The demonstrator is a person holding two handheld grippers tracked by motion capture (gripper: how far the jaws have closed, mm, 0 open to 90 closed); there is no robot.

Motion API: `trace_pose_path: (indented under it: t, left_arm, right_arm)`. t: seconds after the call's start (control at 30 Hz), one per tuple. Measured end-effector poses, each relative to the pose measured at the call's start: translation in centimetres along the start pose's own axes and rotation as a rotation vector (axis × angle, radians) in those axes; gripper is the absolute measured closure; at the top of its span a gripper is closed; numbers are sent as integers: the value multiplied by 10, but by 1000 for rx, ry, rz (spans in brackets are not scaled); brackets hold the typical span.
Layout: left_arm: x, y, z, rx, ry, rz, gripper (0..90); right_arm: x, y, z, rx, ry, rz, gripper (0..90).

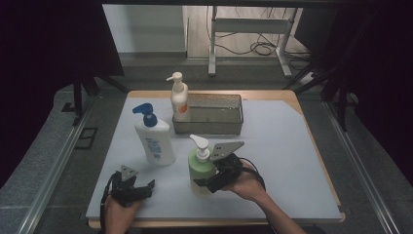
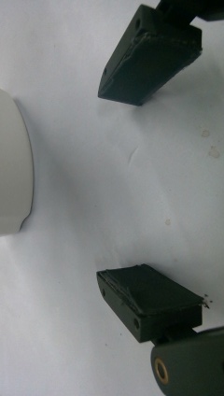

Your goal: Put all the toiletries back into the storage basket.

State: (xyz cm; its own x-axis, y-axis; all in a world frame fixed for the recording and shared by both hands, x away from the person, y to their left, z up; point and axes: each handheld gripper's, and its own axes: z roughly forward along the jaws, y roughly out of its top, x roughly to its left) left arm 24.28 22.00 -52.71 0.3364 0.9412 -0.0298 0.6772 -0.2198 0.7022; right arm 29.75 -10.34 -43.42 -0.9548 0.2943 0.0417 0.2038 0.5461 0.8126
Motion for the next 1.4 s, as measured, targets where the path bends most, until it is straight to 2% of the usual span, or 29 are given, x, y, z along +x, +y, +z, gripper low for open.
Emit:
trace_pose_path:
  t: [0.17, 0.43, 0.6, 0.8, 0.97, 1.4]
  left_arm:
    - [0, 0, 0, 0, 0, 0, 117]
    - [0, 0, 0, 0, 0, -1, 117]
    - [0, 0, 0, -1, 0, -1, 117]
    - [0, 0, 0, -2, 0, -2, 117]
    - [0, 0, 0, 1, 1, 2, 117]
    - [0, 0, 0, 2, 1, 4, 117]
  right_arm:
    - [3, 2, 0, 12, -28, -11, 116]
    - [2, 4, -1, 19, -52, 22, 118]
    - [-2, 4, -3, 23, -82, 24, 119]
    - [-10, 8, -8, 6, -106, 37, 119]
    - [-20, 14, -13, -6, -145, 52, 119]
    - [-41, 29, -16, -11, -202, 75, 120]
